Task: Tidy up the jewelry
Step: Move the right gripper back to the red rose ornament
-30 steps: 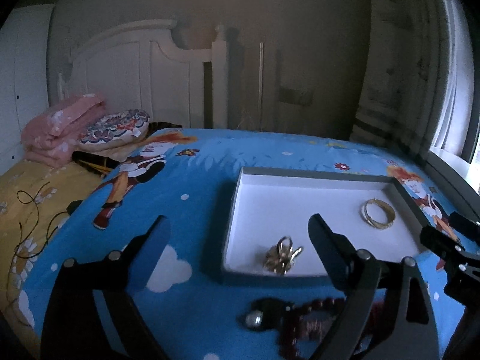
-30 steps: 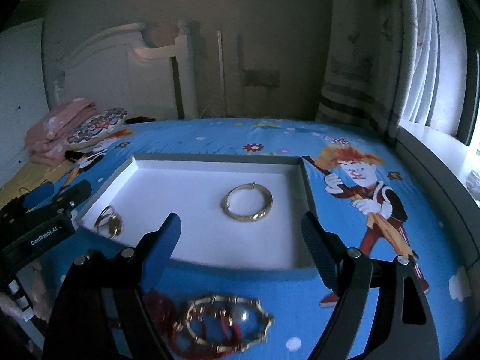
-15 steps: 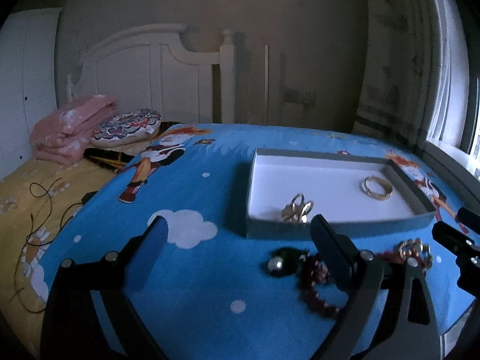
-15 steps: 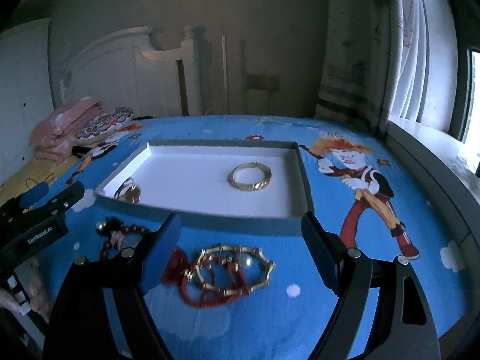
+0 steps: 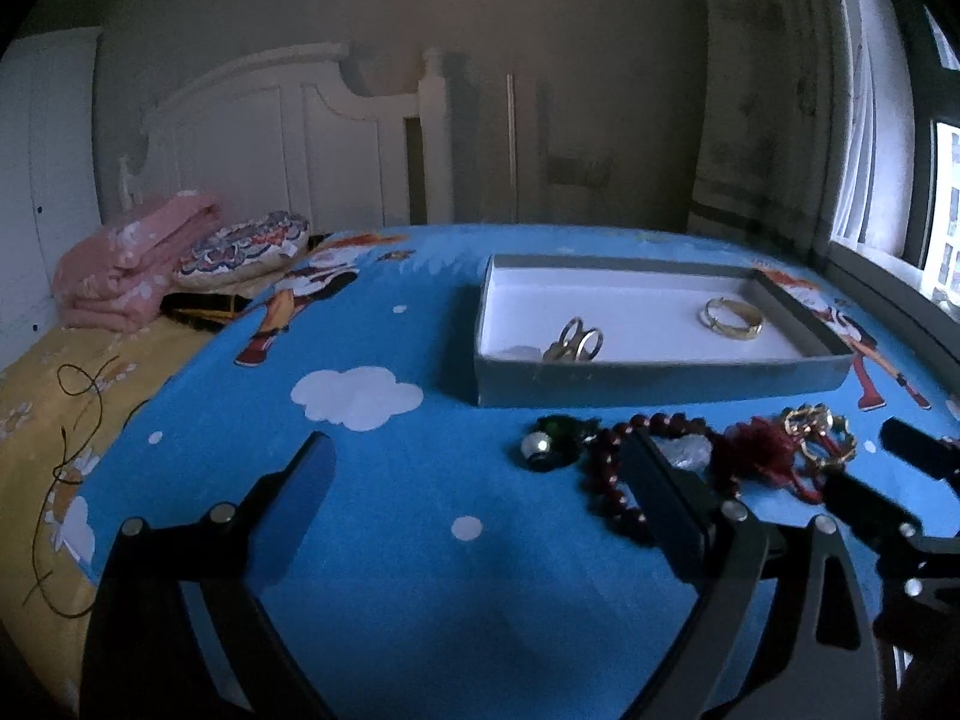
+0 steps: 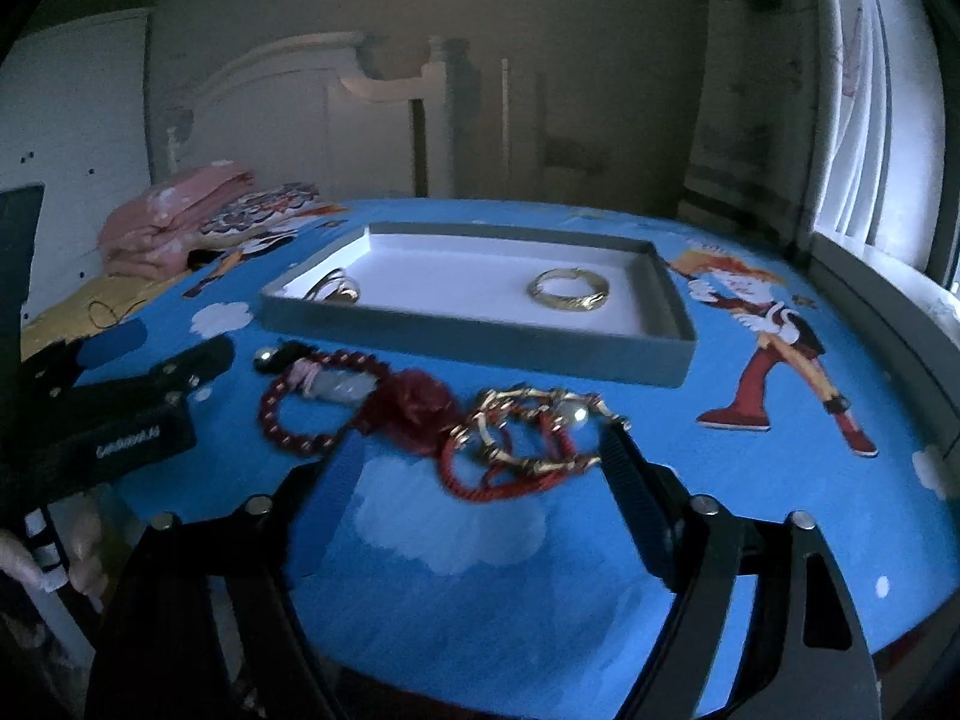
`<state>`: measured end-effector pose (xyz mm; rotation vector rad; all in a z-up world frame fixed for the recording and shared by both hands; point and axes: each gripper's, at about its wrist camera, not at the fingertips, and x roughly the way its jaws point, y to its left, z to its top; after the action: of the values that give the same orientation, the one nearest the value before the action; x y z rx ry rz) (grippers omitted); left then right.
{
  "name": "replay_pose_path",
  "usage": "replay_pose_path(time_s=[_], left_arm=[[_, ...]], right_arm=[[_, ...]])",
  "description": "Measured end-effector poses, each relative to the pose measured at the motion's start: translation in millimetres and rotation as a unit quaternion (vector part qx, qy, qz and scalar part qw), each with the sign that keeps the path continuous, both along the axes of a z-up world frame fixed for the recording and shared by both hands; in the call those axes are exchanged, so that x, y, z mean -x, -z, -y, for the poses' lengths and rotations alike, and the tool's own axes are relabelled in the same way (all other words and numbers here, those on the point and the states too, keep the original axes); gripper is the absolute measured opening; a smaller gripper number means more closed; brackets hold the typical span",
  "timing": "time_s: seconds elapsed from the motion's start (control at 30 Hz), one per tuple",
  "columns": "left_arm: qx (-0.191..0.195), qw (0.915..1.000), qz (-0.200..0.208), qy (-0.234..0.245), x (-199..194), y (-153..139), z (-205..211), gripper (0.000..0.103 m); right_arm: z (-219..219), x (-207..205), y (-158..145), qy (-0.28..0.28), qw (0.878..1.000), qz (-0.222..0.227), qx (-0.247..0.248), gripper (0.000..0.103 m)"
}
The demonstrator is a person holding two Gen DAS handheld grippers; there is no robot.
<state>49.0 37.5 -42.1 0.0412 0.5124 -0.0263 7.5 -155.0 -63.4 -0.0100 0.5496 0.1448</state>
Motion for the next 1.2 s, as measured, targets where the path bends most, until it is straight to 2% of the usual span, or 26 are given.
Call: replay_pose_path(time_s=[0.27, 0.4, 0.63, 0.83, 0.97, 1.1, 1.13, 1.17, 1.2], left_arm=[[-0.011, 0.9999, 0.0, 0.004, -3, 4, 6, 0.094], [0.003, 1.0, -0.003, 0.0, -5, 7, 2, 0.094], [0.012, 0.9998, 0.002, -0.017, -5, 12, -6, 0.094], [0.01, 0.9998, 0.006, -0.016, -9, 14, -4, 0.094], [-0.001, 0.9999, 0.012, -0.009, 0, 15, -1, 0.094], [0.003, 0.9996, 0.025, -0.016, 3, 10, -3, 0.094], [0.002, 0.9995, 0.027, -0.017, 3, 9, -3, 0.094], [0.002, 0.9995, 0.026, -0.016, 4, 9, -2, 0.094], [0.002, 0.9996, 0.024, -0.014, 3, 9, -2, 0.094]], right_arm=[[-13, -13, 3, -0.018, 1.0, -0.002, -0.007, 0.055], [-18, -23, 6, -0.013, 1.0, -0.008, 0.002, 0.055], [-16, -34, 10, 0.004, 1.0, -0.02, -0.013, 0.055], [-23, -44, 6, -0.008, 1.0, -0.005, 0.0, 0.055], [-24, -54, 9, -0.012, 1.0, -0.024, -0.014, 0.055], [-30, -48, 11, -0.026, 0.999, -0.022, 0.004, 0.053], [-30, -47, 12, -0.029, 0.999, -0.023, 0.003, 0.05], [-30, -45, 12, -0.033, 0.999, -0.022, 0.001, 0.038], [-29, -43, 10, -0.039, 0.999, -0.017, -0.002, 0.036]])
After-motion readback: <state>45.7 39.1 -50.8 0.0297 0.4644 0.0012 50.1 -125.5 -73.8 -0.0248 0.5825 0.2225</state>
